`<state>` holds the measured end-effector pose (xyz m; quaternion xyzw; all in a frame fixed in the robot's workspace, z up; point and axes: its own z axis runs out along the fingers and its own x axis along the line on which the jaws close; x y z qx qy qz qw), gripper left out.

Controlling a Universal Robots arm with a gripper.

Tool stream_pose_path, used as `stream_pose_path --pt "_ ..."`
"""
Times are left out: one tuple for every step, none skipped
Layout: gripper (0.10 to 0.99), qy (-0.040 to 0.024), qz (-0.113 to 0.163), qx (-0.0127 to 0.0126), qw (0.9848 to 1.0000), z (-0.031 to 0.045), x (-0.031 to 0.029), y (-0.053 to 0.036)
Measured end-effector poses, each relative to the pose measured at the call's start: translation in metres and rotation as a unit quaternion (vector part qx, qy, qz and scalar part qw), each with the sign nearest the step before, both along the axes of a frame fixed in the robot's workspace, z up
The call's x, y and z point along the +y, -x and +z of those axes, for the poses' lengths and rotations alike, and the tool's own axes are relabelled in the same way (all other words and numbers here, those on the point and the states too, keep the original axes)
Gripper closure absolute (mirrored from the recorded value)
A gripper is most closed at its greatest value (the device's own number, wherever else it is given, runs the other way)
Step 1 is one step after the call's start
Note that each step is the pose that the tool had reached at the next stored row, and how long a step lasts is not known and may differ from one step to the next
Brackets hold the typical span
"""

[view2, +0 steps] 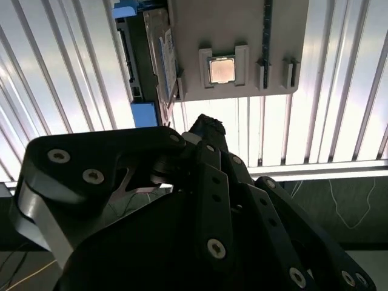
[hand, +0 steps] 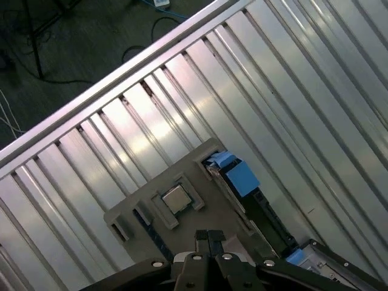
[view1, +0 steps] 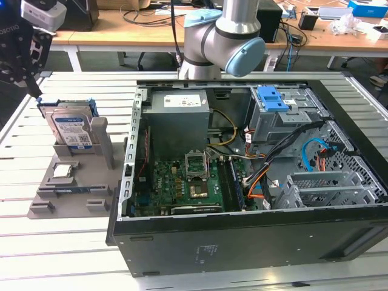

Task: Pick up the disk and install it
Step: 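Pick up the disk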

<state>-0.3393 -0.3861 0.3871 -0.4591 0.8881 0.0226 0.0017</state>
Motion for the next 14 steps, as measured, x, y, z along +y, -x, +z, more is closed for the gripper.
stream_pose_path --pt "0.98 0.0 0.006 0.0 1.0 0.0 0.0 0.0" --pt "0.98 0.0 0.015 0.0 0.9999 0.0 0.0 0.0" --pt "0.98 0.0 0.02 0.0 0.9998 0.0 0.0 0.0" --pt "0.98 0.0 0.026 0.0 0.9997 0.0 0.0 0.0" --pt "0.98 0.0 0.031 0.0 0.9995 0.0 0.0 0.0" --pt "0.98 0.0 0.038 0.0 0.9993 0.0 0.0 0.0" --pt "0.98 0.0 0.045 0.0 0.999 0.0 0.0 0.0" --pt "0.98 0.0 0.051 0.0 0.9987 0.0 0.0 0.0" --pt "0.98 0.0 0.062 0.0 0.9981 0.0 0.0 0.0" --pt "0.98 0.0 0.074 0.0 0.9973 0.0 0.0 0.0" --pt "0.98 0.0 0.081 0.0 0.9967 0.0 0.0 0.0" --pt "0.98 0.0 0.087 0.0 0.9962 0.0 0.0 0.0" --pt "0.98 0.0 0.099 0.0 0.9951 0.0 0.0 0.0" --pt "0.98 0.0 0.105 0.0 0.9945 0.0 0.0 0.0"
